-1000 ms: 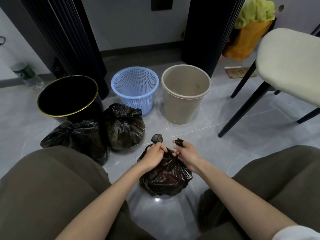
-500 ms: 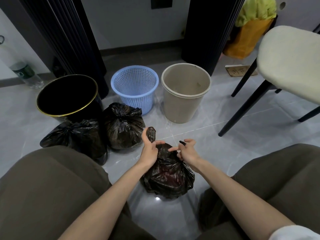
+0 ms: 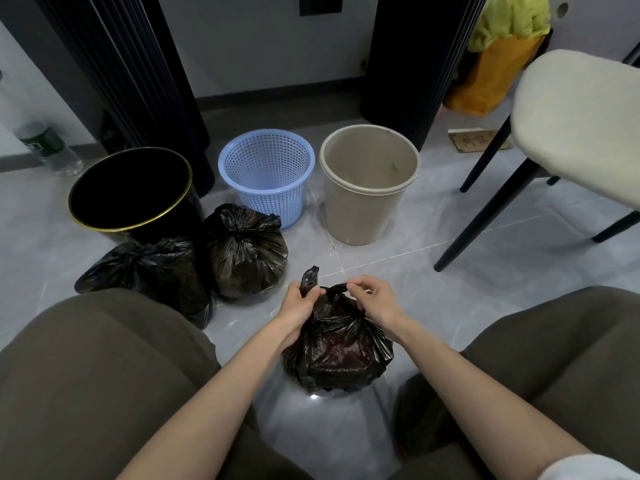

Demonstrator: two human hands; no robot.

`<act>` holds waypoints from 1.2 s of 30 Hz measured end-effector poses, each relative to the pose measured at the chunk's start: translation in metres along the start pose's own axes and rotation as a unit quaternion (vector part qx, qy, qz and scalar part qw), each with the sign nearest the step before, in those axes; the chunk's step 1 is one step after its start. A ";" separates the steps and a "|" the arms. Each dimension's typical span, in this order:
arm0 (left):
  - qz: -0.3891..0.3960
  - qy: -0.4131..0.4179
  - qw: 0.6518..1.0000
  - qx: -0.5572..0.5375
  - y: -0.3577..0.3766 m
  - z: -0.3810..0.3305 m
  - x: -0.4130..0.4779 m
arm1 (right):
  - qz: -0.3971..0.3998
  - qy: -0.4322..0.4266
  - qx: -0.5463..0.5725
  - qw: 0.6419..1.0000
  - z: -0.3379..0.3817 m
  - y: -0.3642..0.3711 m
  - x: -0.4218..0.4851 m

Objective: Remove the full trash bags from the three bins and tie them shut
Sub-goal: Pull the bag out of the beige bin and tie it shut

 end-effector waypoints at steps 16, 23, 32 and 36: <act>-0.059 0.088 0.984 0.141 -0.007 -0.023 -0.003 | 0.143 0.075 -0.004 0.987 -0.013 0.019 -0.012; 0.011 0.089 0.979 0.181 0.014 -0.017 -0.001 | -0.031 0.132 0.072 0.988 -0.030 -0.001 -0.004; 0.064 0.188 0.969 0.145 0.021 -0.022 -0.014 | -0.023 0.057 -0.061 0.996 -0.021 0.002 -0.007; 0.047 0.195 0.958 0.206 0.018 -0.019 -0.010 | -0.007 0.069 -0.054 0.996 -0.018 0.004 -0.010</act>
Point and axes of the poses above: each hand's wrist, its own x-axis towards the middle knuckle, its own y-axis out of the palm, z = x × y, the point moved 8 cm from there along x, towards the middle knuckle, and after that the axes turned 1 degree about -y, right-handed, at the moved point
